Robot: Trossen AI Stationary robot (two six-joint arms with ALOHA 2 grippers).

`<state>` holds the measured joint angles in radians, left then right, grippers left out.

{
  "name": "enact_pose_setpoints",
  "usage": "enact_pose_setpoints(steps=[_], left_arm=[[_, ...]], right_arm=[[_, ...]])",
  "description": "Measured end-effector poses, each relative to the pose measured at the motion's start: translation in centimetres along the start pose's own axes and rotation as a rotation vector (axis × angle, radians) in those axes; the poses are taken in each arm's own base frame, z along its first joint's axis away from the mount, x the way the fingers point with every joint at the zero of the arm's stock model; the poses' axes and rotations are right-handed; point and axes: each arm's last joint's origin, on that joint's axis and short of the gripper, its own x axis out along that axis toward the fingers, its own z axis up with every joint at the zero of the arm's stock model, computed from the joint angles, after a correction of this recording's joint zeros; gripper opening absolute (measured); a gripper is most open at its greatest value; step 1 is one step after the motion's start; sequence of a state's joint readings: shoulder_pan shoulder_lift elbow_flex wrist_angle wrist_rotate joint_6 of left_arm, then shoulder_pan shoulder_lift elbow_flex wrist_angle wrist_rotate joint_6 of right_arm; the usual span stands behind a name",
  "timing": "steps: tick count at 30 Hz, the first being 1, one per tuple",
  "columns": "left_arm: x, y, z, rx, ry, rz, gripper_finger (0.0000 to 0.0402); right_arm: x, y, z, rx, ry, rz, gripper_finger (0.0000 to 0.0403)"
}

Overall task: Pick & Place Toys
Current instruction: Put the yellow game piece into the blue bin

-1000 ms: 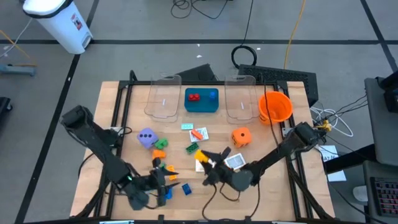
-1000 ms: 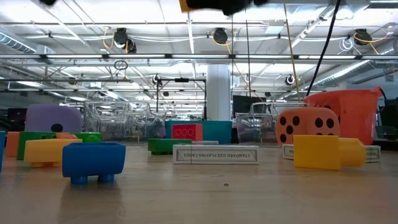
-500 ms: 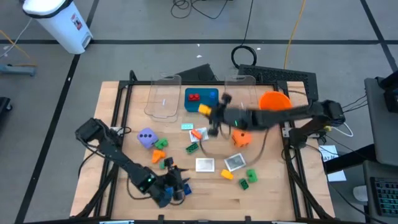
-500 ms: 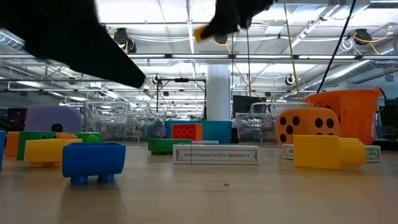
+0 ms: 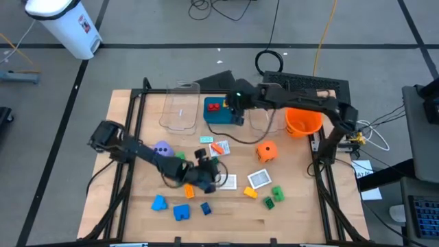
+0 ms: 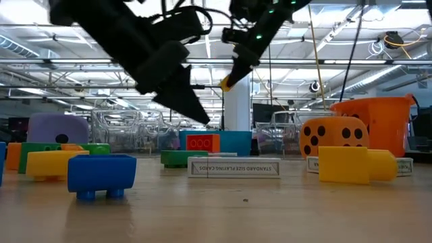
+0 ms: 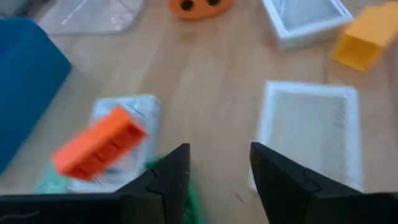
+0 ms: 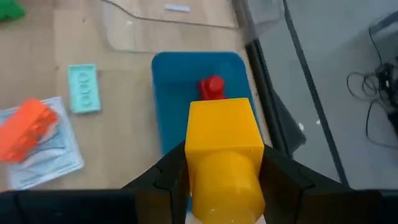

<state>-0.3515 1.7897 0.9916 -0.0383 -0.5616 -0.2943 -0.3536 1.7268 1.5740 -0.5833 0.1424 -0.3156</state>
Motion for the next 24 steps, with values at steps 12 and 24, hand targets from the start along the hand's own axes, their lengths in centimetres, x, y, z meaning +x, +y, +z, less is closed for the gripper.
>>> enact_pose_setpoints(steps=[12,24], left_arm=[[-6.2,9.7,-0.3,-0.092,-0.145,0.000,0.0175],[-9.8,17.1,-5.0,-0.221,-0.522,-0.142,0.0175]], right_arm=[[4.2,-4.7,0.8,-0.133,0.230,0.049,0.0134],[4.9,-7.1,-0.5,-0.055,0.225,0.137,0.0134]])
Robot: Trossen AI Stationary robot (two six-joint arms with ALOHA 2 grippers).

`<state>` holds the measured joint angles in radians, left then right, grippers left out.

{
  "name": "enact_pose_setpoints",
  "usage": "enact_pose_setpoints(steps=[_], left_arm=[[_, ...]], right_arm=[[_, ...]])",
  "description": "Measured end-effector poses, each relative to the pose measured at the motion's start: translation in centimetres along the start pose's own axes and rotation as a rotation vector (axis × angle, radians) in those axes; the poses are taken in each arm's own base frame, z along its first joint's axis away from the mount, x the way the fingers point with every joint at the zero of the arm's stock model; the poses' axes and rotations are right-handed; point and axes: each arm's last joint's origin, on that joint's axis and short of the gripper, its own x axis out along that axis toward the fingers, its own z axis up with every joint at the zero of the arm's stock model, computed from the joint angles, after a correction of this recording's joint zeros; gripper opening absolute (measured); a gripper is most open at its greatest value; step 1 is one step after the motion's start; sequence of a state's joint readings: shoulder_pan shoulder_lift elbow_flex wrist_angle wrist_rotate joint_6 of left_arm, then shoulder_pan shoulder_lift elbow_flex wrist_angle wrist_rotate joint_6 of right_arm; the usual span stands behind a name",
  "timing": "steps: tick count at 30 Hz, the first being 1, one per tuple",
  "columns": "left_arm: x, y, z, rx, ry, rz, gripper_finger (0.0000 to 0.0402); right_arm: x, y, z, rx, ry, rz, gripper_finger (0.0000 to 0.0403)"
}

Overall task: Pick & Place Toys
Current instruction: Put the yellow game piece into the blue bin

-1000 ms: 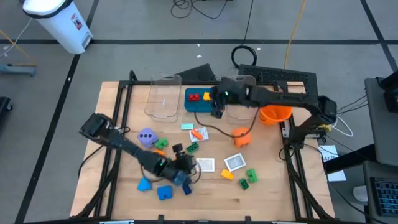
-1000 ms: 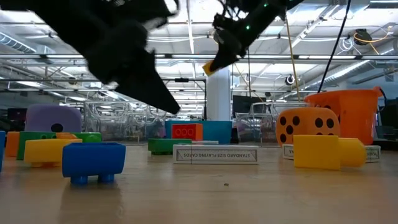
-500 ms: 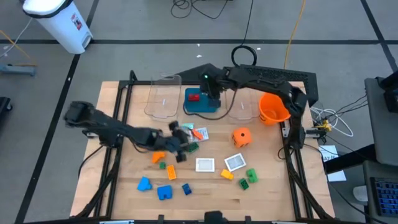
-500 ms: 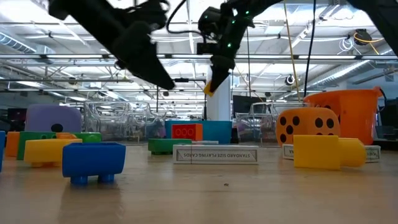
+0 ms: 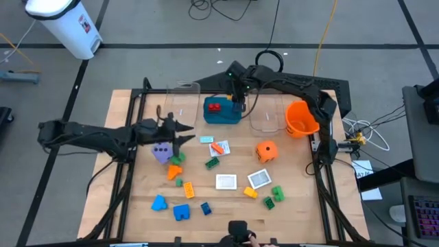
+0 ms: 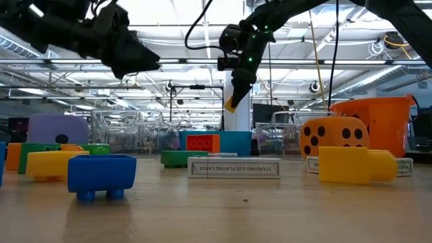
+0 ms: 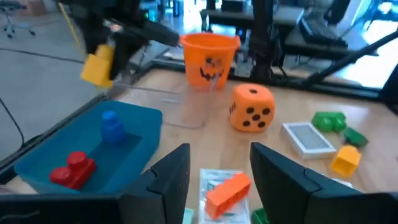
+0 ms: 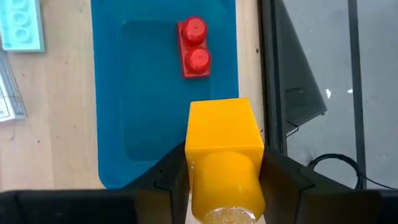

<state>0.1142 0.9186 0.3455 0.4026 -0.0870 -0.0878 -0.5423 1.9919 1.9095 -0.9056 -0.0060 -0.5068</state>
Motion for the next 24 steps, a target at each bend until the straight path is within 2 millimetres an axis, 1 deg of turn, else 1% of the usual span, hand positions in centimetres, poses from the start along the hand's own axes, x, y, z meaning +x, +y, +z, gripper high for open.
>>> enact_pose_setpoints(steps=[2,5,9,15,18,24], left_arm=[[-0.3,0.8,-0.5,-0.009,-0.016,0.006,0.0175],[-0.3,1.9,-0.6,-0.016,-0.034,0.000,0.0175],[-0.4,2.9,-0.2,-0.019,-0.071,-0.016,0.0175],[-0.5,3.8,0.4,-0.016,-0.123,-0.031,0.0175],[-0.6,4.0,0.5,-0.020,-0.133,-0.040,0.0175],[-0.6,4.0,0.4,-0.031,-0.130,-0.042,0.0175]], right_arm=[[-0.1,0.0,0.0,0.000,-0.007,0.002,0.0134],[0.0,0.0,0.4,0.009,-0.054,0.026,0.0134],[-0.1,-0.3,0.8,0.012,-0.104,0.003,0.0134],[-0.2,-0.5,1.3,0.045,-0.160,-0.008,0.0134],[-0.2,0.4,1.8,0.073,-0.167,0.016,0.0134],[0.8,4.1,2.6,0.007,-0.147,0.071,0.0134]])
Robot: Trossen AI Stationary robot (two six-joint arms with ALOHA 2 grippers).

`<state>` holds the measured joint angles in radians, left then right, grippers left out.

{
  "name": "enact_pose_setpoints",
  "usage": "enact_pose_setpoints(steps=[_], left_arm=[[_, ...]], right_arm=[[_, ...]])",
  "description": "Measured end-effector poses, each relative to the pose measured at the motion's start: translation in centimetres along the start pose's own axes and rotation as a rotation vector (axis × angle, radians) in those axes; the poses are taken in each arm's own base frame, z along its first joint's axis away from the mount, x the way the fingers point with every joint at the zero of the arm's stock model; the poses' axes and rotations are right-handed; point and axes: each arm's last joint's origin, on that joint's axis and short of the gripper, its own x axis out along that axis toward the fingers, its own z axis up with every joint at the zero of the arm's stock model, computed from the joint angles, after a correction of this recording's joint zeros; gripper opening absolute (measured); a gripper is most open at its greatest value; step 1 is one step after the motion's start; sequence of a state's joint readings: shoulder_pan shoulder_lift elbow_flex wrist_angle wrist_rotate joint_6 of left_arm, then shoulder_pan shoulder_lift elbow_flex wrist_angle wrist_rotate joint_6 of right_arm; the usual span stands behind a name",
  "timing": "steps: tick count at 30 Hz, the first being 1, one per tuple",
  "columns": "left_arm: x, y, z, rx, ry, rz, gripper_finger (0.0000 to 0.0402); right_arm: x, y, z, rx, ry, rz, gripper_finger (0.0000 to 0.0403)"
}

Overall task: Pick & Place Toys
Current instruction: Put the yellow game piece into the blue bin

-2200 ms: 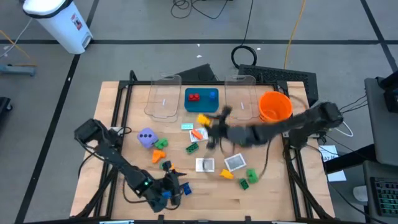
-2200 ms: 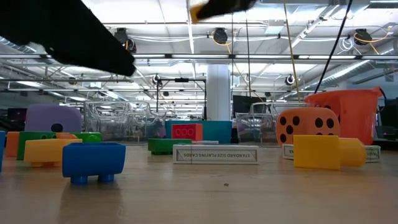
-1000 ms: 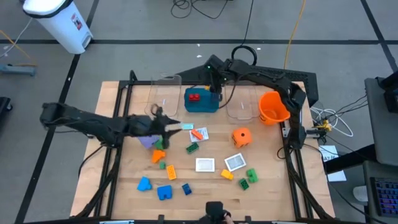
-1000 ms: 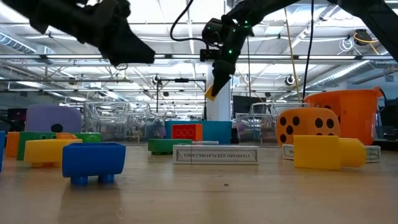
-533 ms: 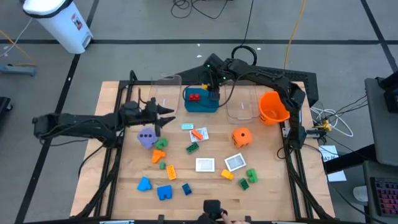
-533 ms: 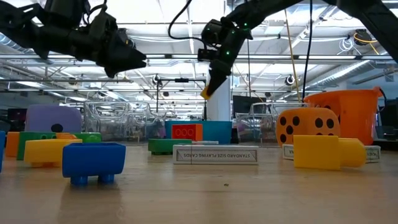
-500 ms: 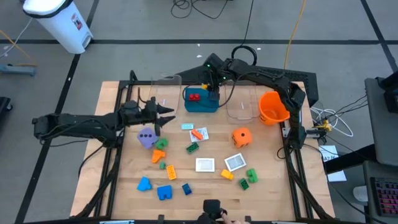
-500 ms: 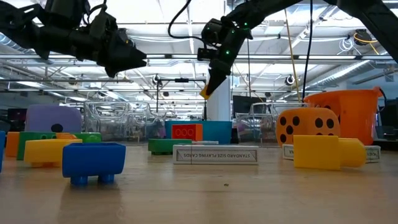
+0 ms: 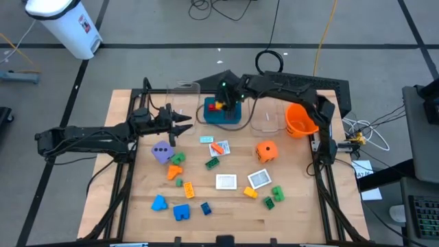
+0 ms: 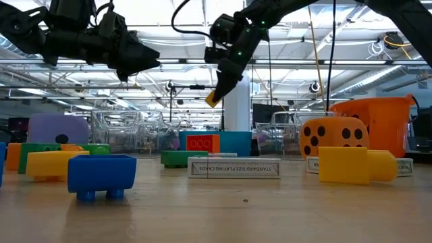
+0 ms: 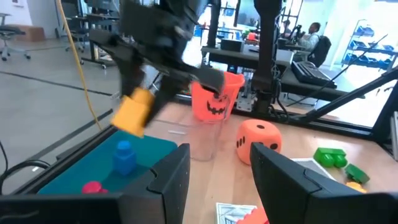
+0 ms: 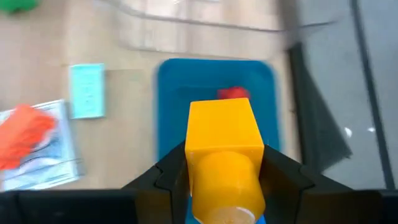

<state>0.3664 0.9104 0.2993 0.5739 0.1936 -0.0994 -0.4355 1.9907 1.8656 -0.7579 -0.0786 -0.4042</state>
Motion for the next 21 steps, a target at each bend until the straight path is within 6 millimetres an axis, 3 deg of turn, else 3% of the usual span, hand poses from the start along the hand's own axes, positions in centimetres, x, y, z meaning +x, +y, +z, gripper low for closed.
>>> enact_pose_setpoints(steps=[7,13,16,21], left_arm=[[0.0,-0.2,0.0,-0.021,0.009,-0.054,0.0175],[0.0,-0.2,-0.2,-0.039,0.029,-0.068,0.0175],[0.0,-0.2,-0.2,-0.039,0.031,-0.068,0.0175],[0.0,-0.2,-0.2,-0.014,0.028,-0.067,0.0175]], right_arm=[[2.1,3.0,-1.8,-0.001,0.118,0.023,0.0134],[1.8,4.0,-4.1,0.058,0.175,0.035,0.0134],[0.8,4.6,-5.0,0.072,0.158,0.019,0.0134],[-3.0,4.3,-4.8,0.075,0.078,-0.052,0.0134]])
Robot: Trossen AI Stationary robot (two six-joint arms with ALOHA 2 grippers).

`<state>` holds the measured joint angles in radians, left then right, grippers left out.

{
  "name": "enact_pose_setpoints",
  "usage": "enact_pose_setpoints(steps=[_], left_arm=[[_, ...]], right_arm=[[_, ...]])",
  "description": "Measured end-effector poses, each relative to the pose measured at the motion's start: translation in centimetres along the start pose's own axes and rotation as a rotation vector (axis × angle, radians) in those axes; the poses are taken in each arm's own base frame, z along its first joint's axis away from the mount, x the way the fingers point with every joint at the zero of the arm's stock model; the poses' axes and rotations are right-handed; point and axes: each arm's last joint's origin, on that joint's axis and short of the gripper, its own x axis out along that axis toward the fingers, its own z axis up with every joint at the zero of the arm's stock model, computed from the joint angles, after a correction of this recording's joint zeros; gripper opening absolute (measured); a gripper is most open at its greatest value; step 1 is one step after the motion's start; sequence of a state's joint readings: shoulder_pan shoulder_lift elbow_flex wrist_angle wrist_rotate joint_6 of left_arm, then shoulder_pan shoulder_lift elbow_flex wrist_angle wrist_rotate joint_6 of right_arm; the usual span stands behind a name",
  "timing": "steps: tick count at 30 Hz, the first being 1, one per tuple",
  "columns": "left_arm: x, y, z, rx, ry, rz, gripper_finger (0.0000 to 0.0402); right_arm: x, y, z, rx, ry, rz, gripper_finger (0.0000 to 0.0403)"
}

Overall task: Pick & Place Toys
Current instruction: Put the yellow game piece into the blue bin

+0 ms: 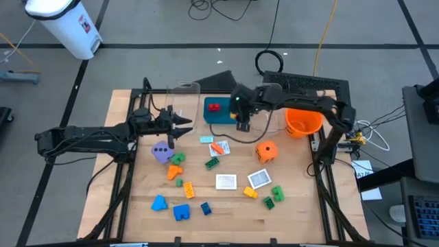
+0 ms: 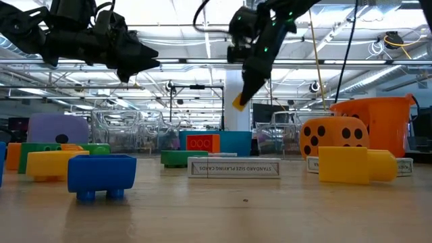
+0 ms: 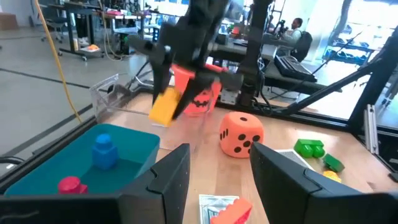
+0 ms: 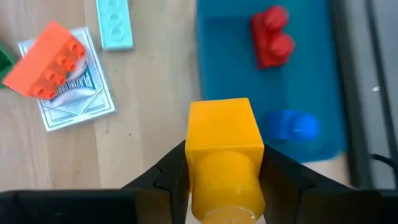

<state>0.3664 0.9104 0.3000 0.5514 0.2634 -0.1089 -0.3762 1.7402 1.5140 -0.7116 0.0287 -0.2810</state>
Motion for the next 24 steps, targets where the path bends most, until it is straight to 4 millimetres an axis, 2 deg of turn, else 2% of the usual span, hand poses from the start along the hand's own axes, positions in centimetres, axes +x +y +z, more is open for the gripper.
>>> enact_pose_setpoints(steps=[5,9,15,19,24], left_arm=[[0.0,0.2,0.1,0.016,-0.013,0.010,0.0175],[-0.1,0.5,0.3,0.022,-0.031,0.027,0.0175],[-0.2,0.8,0.4,0.014,-0.031,0.031,0.0175],[-0.3,0.9,0.4,0.008,-0.026,-0.009,0.0175],[-0.3,0.8,0.3,0.008,-0.024,-0.024,0.0175]], right_arm=[[-3.4,-1.8,1.5,0.033,-0.110,-0.039,0.0132],[-3.8,-3.3,3.5,0.013,-0.149,-0.020,0.0131],[-1.9,-5.4,6.5,-0.029,-0.122,-0.002,0.0131],[0.5,-6.1,7.6,-0.054,-0.073,0.010,0.0131],[3.3,-7.0,7.4,-0.049,0.001,0.032,0.0131]])
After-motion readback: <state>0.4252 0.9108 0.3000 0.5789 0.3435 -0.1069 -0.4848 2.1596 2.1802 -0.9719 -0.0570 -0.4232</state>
